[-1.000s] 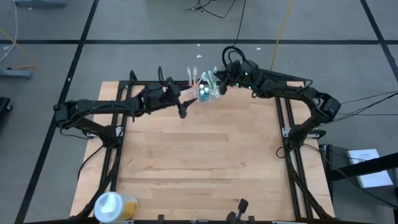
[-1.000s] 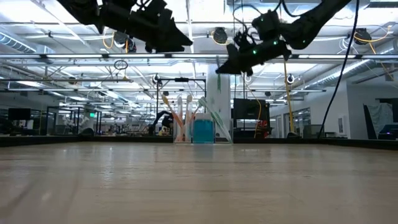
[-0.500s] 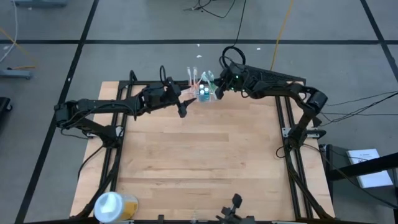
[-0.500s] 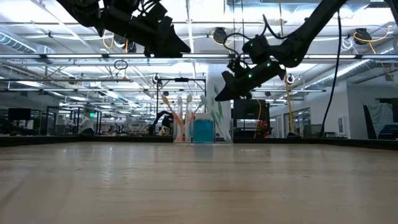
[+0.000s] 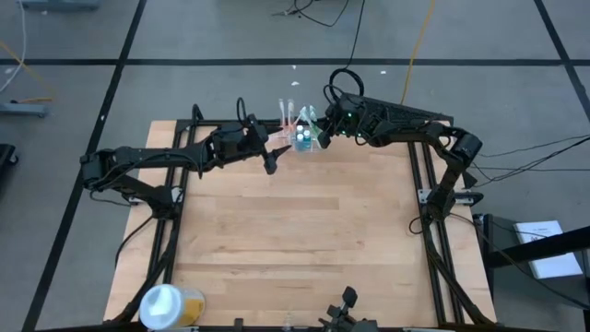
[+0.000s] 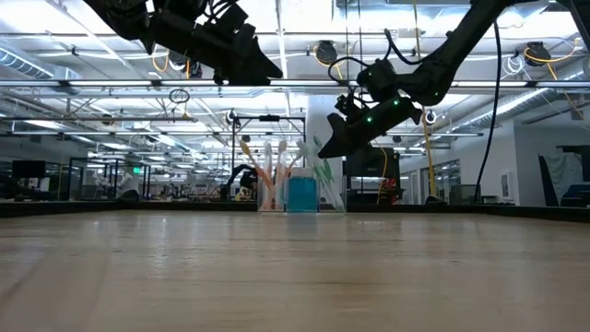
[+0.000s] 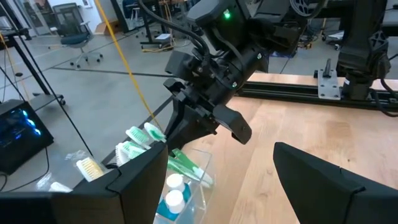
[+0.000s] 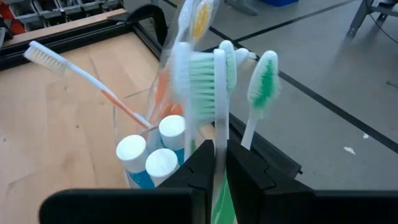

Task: Pick & Place toothbrushing station
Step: Put the green toothbrush into the transparent organizer, then return to Home Position

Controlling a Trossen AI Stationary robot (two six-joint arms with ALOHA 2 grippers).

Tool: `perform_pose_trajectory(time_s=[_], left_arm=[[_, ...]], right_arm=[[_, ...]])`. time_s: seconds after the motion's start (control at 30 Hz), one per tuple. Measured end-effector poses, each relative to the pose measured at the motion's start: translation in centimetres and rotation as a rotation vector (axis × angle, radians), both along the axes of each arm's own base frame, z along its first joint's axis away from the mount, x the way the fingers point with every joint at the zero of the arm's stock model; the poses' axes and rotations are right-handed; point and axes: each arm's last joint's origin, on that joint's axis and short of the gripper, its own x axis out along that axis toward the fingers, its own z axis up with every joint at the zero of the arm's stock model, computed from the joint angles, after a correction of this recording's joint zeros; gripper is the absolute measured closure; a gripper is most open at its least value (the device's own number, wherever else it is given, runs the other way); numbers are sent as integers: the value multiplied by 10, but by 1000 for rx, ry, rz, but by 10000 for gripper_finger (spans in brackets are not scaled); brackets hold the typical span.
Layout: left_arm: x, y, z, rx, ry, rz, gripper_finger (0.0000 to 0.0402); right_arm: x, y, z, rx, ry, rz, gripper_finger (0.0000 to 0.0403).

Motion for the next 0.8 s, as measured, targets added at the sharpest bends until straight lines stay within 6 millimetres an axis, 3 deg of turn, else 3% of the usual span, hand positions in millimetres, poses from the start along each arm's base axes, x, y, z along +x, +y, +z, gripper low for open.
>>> perform_pose_trajectory(time_s=[0.23, 0.47, 0.67, 0.8], left_arm=[[0, 0, 0, 0, 0, 0, 105], [0, 0, 0, -3, -1, 1, 105], [-8, -3, 5, -42, 4, 6, 105], [-25, -17, 18, -72, 33, -73, 105]], right_arm=[[3, 3, 2, -12, -14, 12, 356], [-3, 12, 28, -39, -47, 19, 344], [-30, 33, 69, -11, -12, 20, 349], [-59, 61, 91, -23, -25, 36, 351]])
